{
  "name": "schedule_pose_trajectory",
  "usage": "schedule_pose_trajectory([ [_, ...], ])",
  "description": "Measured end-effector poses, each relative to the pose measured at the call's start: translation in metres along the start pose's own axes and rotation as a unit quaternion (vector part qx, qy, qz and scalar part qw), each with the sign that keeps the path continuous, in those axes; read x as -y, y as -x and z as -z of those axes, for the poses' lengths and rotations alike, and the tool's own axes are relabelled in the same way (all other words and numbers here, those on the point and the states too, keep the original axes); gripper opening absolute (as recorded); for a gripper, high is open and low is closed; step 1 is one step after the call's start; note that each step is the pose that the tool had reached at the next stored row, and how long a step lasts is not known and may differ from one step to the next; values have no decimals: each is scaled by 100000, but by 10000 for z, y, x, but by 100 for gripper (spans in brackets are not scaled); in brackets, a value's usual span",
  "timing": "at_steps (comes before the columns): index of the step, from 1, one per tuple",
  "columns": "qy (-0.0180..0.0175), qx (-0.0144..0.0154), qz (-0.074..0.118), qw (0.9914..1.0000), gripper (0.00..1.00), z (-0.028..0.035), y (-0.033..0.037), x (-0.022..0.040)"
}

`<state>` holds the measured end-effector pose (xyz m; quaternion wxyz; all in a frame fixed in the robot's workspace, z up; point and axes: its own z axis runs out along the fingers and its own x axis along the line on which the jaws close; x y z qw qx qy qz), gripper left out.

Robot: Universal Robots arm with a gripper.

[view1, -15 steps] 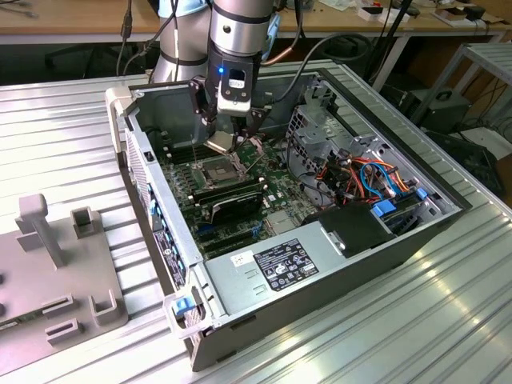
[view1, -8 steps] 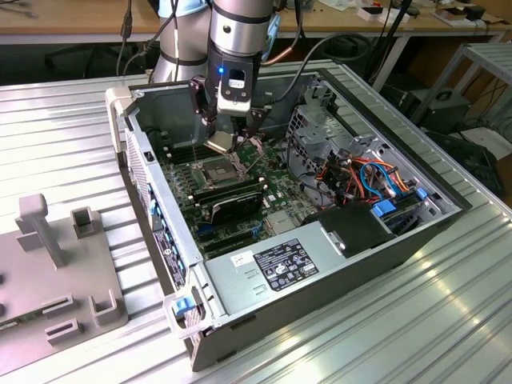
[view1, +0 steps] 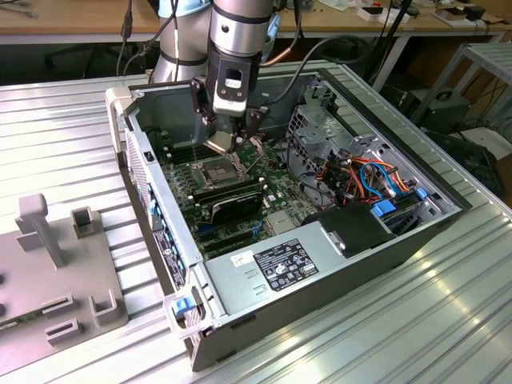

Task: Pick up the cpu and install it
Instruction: 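Place the cpu into insertion slot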

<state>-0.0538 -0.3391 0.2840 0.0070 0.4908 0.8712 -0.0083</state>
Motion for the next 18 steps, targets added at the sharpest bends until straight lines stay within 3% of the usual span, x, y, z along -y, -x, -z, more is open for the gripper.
schedule_pose_trajectory([
  [5, -89, -32, -4365, 99905, 55, -5, 0, 0],
  [18, -114, -43, -5460, 99851, 55, -5, 0, 0],
])
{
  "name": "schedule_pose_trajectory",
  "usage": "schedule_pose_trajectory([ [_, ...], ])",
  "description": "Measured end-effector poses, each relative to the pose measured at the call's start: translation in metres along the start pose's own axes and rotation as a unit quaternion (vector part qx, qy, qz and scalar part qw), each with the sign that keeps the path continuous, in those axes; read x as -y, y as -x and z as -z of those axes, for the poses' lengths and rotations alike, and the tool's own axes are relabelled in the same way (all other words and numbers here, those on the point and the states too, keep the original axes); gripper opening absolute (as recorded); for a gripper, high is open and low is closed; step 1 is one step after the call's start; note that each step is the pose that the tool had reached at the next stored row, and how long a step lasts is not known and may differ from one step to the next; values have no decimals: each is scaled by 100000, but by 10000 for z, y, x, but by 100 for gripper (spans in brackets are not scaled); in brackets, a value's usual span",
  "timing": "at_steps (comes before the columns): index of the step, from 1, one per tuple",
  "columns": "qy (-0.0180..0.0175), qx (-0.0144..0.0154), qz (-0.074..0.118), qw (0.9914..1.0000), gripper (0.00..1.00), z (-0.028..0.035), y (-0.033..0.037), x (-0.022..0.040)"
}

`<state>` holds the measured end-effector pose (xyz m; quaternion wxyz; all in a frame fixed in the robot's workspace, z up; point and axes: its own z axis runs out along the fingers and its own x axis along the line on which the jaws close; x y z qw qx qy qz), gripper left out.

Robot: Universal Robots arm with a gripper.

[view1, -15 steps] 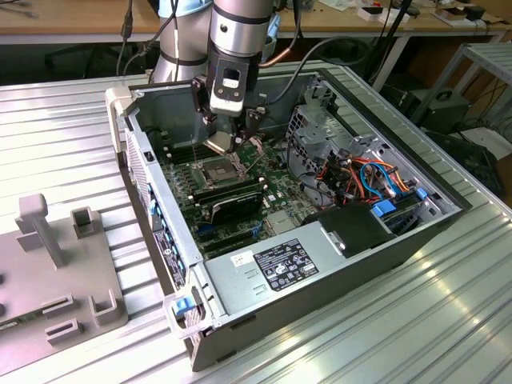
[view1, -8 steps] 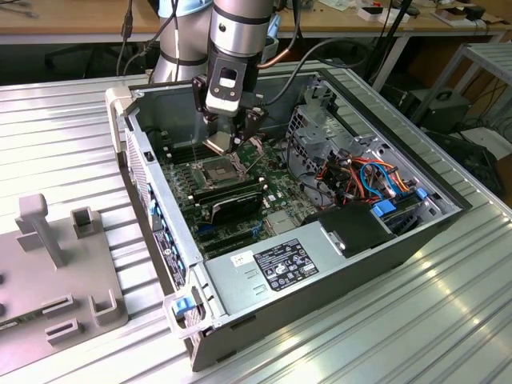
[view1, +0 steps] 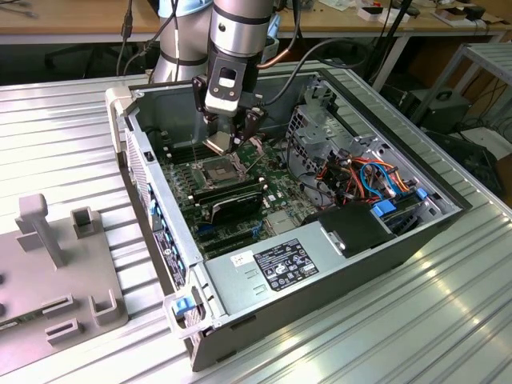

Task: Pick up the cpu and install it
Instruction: 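Place the cpu into insertion slot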

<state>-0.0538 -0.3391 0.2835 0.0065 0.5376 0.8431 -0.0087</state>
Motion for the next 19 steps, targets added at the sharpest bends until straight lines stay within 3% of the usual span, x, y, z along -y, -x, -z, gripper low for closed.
schedule_pose_trajectory([
  [8, -12, -2, -145, 100000, 55, 0, 0, 0],
  [14, -62, -24, -3061, 99953, 55, -4, 0, 0],
  [19, -69, -25, -3410, 99942, 55, -4, 0, 0],
])
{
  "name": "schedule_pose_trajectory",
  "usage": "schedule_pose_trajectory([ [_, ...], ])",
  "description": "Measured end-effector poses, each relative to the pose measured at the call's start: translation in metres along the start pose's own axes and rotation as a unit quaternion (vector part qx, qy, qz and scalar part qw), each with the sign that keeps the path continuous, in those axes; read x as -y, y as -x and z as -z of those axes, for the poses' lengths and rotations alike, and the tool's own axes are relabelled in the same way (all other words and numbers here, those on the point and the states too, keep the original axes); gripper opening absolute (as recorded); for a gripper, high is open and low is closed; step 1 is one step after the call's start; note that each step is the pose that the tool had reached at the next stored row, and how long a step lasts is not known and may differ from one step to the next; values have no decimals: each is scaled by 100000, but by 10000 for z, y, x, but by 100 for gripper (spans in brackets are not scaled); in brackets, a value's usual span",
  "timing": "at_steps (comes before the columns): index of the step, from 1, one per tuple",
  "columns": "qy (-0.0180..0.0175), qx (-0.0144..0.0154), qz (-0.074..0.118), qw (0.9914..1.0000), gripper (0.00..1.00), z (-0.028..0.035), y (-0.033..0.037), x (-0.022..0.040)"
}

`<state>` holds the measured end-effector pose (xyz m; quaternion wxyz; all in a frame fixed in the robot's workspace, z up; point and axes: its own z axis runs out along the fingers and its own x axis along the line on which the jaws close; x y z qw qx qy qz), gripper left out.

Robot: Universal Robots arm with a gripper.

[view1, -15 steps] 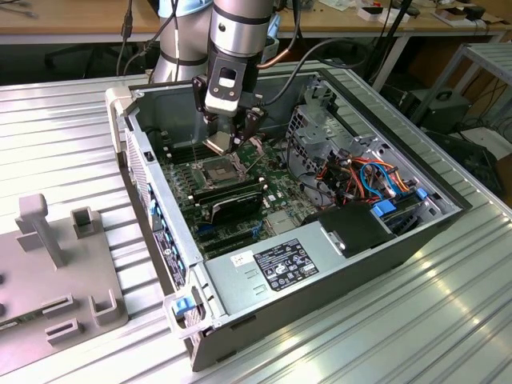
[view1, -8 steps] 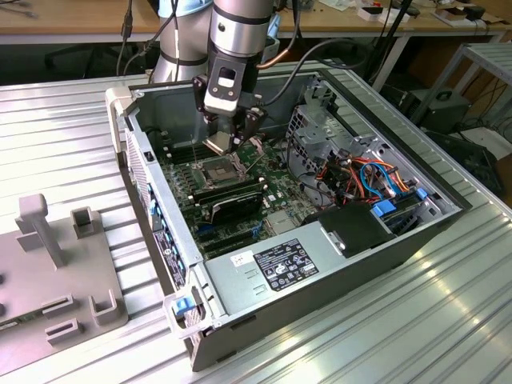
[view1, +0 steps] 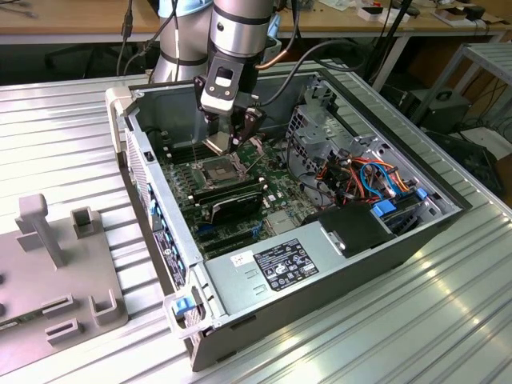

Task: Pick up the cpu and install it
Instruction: 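Place the cpu into insertion slot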

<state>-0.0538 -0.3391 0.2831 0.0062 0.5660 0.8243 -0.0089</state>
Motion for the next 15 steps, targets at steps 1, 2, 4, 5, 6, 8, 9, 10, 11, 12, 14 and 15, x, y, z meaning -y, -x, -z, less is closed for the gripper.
schedule_pose_trajectory([
  [1, 1, 0, -5, 100000, 55, 0, 0, 0],
  [2, 1, -2, -2, 100000, 55, 0, 0, 0],
  [4, -1, -2, -8, 100000, 55, 0, 0, 0],
  [5, 0, -1, -9, 100000, 55, 0, 0, 0],
  [6, 0, -1, -11, 100000, 55, 0, 0, 0],
  [8, 1, -2, -18, 100000, 55, 0, 0, 0],
  [9, 0, -1, -39, 100000, 55, 0, 0, 0],
  [10, -6, 3, -158, 100000, 55, 0, 0, 0],
  [11, -13, -10, -754, 99997, 55, -3, 0, 0],
  [12, -27, -14, -1494, 99989, 55, -5, 0, 0],
  [14, -64, -27, -3257, 99947, 55, -9, 0, 0],
  [15, -89, -41, -4538, 99897, 55, -12, 0, 0],
])
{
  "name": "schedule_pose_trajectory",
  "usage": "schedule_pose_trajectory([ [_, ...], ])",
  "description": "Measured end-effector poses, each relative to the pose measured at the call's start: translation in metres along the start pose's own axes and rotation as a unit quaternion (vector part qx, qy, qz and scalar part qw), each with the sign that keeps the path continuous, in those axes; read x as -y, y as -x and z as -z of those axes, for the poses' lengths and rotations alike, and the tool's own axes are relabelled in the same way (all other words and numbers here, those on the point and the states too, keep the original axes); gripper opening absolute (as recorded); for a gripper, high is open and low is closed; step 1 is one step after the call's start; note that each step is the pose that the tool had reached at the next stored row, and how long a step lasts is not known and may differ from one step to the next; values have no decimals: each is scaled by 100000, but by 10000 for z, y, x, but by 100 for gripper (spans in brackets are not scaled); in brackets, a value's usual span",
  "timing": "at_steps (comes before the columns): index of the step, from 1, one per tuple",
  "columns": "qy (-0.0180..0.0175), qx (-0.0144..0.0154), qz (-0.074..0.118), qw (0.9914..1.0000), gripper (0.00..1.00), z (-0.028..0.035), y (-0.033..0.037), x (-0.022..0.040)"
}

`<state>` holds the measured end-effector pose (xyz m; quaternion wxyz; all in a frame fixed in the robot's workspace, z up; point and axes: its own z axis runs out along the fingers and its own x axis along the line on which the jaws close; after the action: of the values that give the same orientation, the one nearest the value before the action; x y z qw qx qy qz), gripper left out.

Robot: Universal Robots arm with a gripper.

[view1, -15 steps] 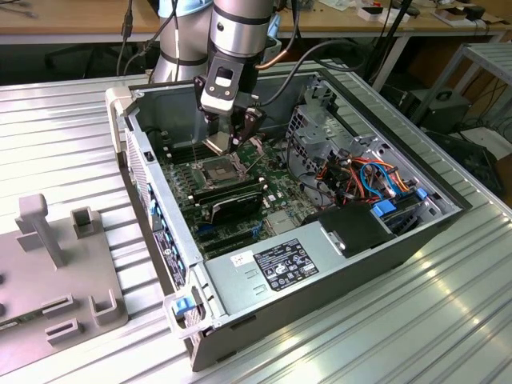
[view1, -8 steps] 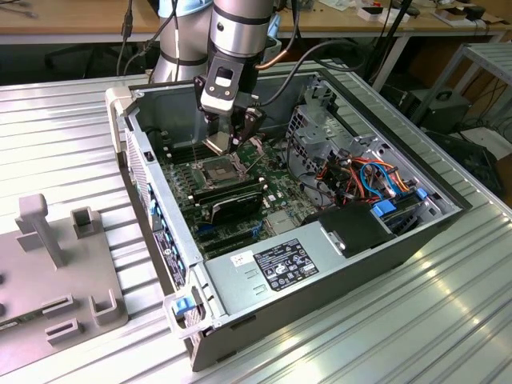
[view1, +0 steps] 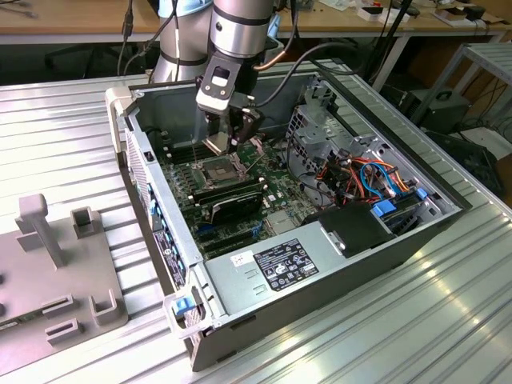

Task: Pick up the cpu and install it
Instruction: 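Place the cpu into insertion slot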

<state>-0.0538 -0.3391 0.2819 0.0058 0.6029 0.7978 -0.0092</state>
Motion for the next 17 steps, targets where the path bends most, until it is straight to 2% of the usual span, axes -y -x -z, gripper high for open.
schedule_pose_trajectory([
  [4, -80, -26, -3916, 99923, 55, -11, 0, 0],
  [7, -134, -47, -6475, 99790, 55, -20, 0, 0],
  [8, -150, -52, -7305, 99733, 55, -24, 0, 0],
  [9, -189, -65, -9189, 99577, 55, -34, -1, 0],
  [10, -207, -74, -10116, 99487, 55, -44, 0, -2],
  [14, -243, -83, -11860, 99294, 55, -81, 13, -53],
  [15, -253, -96, -12548, 99209, 55, -92, 17, -66],
  [16, -267, -89, -12938, 99159, 55, -95, 19, -74],
  [17, -272, -86, -13099, 99138, 55, -96, 20, -78],
])
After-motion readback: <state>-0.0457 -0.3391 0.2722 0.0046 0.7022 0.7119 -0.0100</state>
